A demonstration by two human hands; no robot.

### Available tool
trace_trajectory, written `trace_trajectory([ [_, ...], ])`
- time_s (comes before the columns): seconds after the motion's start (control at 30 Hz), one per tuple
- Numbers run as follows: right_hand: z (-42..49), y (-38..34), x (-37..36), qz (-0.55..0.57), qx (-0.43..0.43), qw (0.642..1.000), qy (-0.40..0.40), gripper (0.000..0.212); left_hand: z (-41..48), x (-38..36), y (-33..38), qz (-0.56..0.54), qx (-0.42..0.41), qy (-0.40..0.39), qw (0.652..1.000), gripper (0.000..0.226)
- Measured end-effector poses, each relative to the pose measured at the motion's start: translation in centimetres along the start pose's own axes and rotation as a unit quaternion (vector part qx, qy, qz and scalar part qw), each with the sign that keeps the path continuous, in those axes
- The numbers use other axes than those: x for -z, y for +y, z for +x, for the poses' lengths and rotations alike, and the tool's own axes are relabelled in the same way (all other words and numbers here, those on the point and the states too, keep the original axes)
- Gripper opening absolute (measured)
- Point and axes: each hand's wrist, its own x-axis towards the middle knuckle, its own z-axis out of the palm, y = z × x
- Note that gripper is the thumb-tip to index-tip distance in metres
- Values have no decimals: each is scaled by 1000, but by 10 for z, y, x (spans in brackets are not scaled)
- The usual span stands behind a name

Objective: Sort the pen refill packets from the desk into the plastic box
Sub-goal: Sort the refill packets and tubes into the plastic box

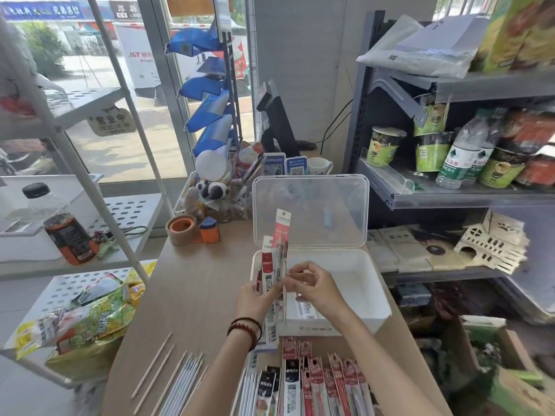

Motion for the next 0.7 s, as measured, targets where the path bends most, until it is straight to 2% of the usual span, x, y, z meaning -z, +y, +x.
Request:
trace_trajectory([
  [0.13, 4, 3, -4, 5, 5, 999, 38, 35, -5, 2, 4, -36, -2, -11, 999, 25],
  [0.23, 7, 9, -2, 2, 2, 997, 81, 25, -7, 5, 0, -43, 0, -22, 999, 22],
  [0.3, 10, 14, 5, -20, 4, 991, 134, 16, -6, 8, -5, -73, 12, -29, 997, 22],
  [0.37, 14, 22, 15, -66, -3, 984, 164, 17, -7, 9, -8, -92, 16, -33, 995, 18],
  [0.47, 20, 33, 27, -128, -36, 980, 145, 28, -9, 8, -8, -82, 6, -47, 996, 11],
  [0.6, 28, 37, 21, -215, -64, 971, 85, 38, -12, 6, -8, -97, 18, -47, 994, 18],
  [0.7, 32, 43, 14, -272, -78, 957, 71, 44, -13, 8, -8, -94, 23, -46, 994, 19],
])
